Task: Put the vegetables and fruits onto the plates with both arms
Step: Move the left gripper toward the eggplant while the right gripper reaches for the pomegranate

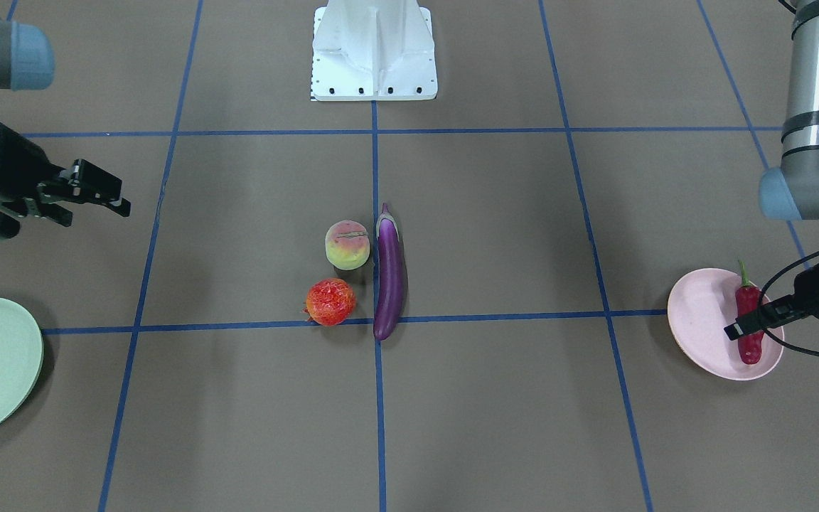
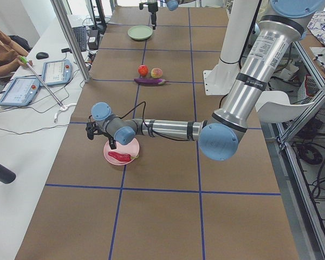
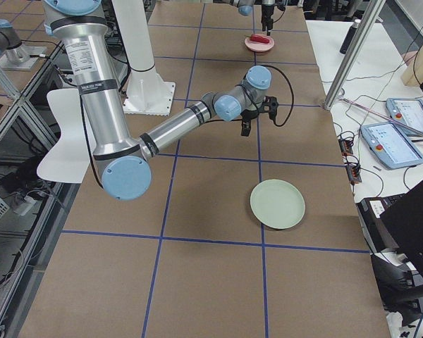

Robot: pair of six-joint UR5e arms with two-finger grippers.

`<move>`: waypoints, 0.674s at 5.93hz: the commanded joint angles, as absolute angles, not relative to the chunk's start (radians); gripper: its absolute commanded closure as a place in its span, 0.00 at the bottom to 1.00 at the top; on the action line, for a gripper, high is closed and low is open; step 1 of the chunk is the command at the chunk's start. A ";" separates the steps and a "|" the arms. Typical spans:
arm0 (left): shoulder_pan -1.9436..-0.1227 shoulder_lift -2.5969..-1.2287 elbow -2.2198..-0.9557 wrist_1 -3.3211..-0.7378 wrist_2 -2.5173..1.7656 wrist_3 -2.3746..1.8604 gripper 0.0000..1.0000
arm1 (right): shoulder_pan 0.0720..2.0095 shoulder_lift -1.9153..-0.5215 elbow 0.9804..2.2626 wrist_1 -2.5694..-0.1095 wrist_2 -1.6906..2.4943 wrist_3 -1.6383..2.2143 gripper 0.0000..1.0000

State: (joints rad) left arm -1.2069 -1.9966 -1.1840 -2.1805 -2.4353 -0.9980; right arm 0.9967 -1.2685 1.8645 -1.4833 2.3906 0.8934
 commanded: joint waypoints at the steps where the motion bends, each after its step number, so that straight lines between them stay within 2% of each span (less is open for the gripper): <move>1: -1.127 -2.035 -1.302 -2.189 -2.456 -1.243 0.00 | 0.861 -1.142 1.847 -1.483 2.259 1.104 0.00; 2: -1.050 -2.087 -1.345 -2.187 -2.418 -1.381 0.00 | 0.810 -1.074 1.804 -1.483 2.153 1.194 0.00; 3: -0.935 -2.156 -1.365 -2.184 -2.310 -1.444 0.00 | 0.772 -0.992 1.710 -1.432 2.096 1.269 0.00; 4: -0.845 -2.222 -1.367 -2.178 -2.227 -1.492 0.00 | 0.746 -0.956 1.592 -1.250 2.048 1.449 0.00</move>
State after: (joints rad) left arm -0.9331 -2.1609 -1.3581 -2.1830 -2.3058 -1.4378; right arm 0.7753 -1.0026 1.6936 -1.3822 2.0993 1.3067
